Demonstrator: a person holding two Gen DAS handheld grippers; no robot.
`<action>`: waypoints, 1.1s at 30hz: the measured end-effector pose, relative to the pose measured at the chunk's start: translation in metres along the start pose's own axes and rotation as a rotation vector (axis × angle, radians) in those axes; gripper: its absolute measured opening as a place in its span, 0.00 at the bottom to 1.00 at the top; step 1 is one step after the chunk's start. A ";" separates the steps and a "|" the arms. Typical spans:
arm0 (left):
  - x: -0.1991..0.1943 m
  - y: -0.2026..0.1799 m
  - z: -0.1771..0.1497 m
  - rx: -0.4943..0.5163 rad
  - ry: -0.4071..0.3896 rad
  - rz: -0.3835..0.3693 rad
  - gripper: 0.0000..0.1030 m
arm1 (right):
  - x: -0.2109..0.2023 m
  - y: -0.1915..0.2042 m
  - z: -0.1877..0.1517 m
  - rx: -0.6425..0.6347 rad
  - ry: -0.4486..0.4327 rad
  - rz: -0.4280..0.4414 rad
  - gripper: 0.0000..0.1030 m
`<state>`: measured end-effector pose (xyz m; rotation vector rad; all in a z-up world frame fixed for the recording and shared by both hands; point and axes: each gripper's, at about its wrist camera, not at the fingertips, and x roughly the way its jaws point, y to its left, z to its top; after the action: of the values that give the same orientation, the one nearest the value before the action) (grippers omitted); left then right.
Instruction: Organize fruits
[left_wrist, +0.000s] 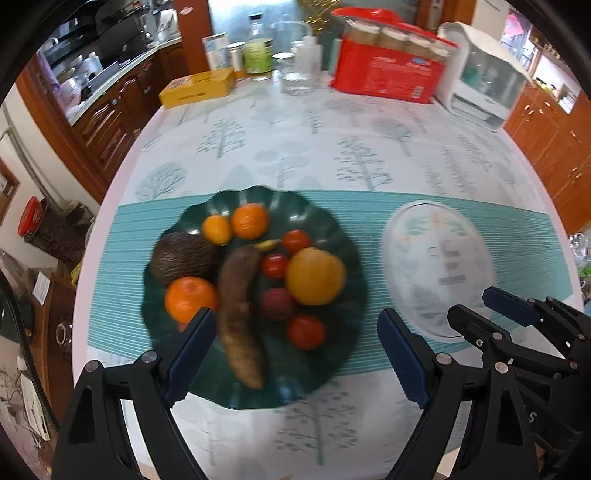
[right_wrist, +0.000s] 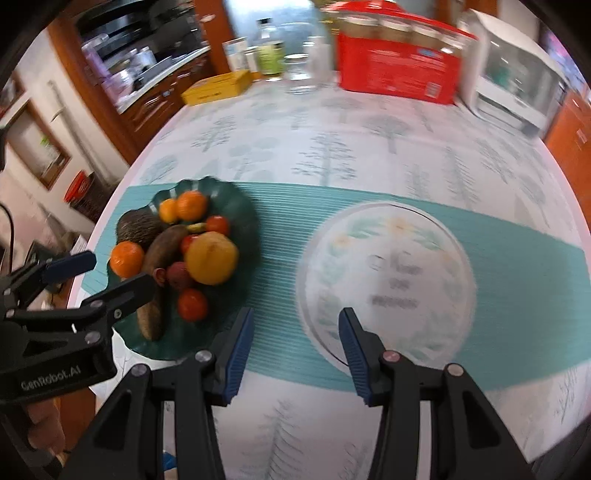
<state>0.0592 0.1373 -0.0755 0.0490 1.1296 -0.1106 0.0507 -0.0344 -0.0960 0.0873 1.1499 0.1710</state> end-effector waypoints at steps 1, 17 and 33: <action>-0.004 -0.006 0.001 0.005 -0.006 -0.006 0.85 | -0.005 -0.006 -0.001 0.021 0.002 0.002 0.46; -0.041 -0.077 0.004 0.016 -0.085 -0.008 0.88 | -0.070 -0.065 -0.012 0.097 -0.091 -0.087 0.47; -0.054 -0.098 0.000 0.006 -0.107 0.027 0.88 | -0.084 -0.078 -0.010 0.054 -0.129 -0.086 0.47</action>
<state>0.0253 0.0430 -0.0247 0.0628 1.0215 -0.0912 0.0151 -0.1260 -0.0367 0.0958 1.0277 0.0572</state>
